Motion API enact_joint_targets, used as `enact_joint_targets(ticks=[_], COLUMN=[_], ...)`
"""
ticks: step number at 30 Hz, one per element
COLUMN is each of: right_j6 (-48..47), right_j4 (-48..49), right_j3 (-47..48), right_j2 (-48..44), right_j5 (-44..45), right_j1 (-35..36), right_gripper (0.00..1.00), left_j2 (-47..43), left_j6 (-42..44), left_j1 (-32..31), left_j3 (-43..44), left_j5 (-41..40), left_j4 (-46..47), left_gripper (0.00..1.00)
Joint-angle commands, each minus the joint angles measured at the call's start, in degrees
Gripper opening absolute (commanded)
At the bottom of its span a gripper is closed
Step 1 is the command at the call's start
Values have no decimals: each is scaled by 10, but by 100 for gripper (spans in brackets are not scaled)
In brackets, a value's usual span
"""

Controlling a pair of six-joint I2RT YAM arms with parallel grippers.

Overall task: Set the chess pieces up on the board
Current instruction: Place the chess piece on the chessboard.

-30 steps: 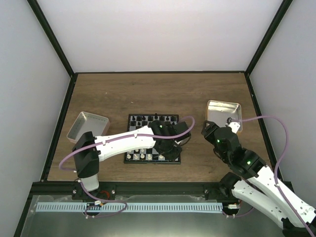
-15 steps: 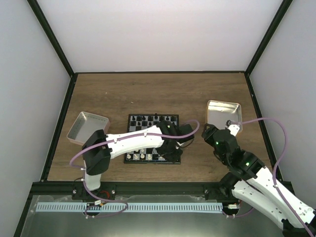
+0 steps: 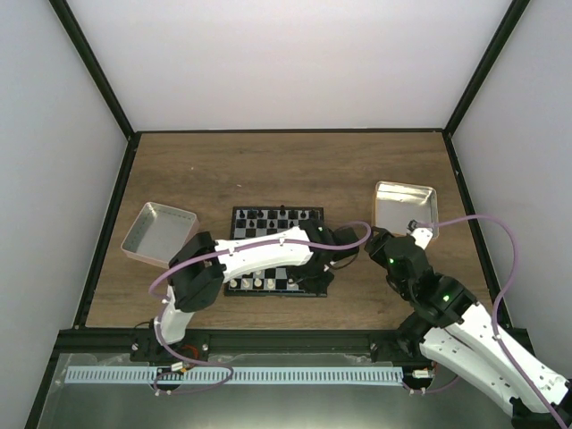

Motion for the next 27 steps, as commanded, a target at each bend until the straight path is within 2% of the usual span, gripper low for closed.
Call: enact_joint_targets(ticks=[1, 10, 27], right_j6=[-1, 8, 17], right_j4=[-2, -38, -50], right_j3=[0, 6, 4], right_j2=[-9, -38, -47], right_j5=[24, 68, 75], right_j1=[-4, -4, -4], right_gripper=[68, 68, 68], left_j2=[11, 23, 51], left_j6=[18, 37, 54], left_j1=[8, 20, 35], left_j3=[13, -2, -3], left_j5=[-13, 4, -5], left_j4=[-19, -6, -4], left_gripper=[8, 8, 12])
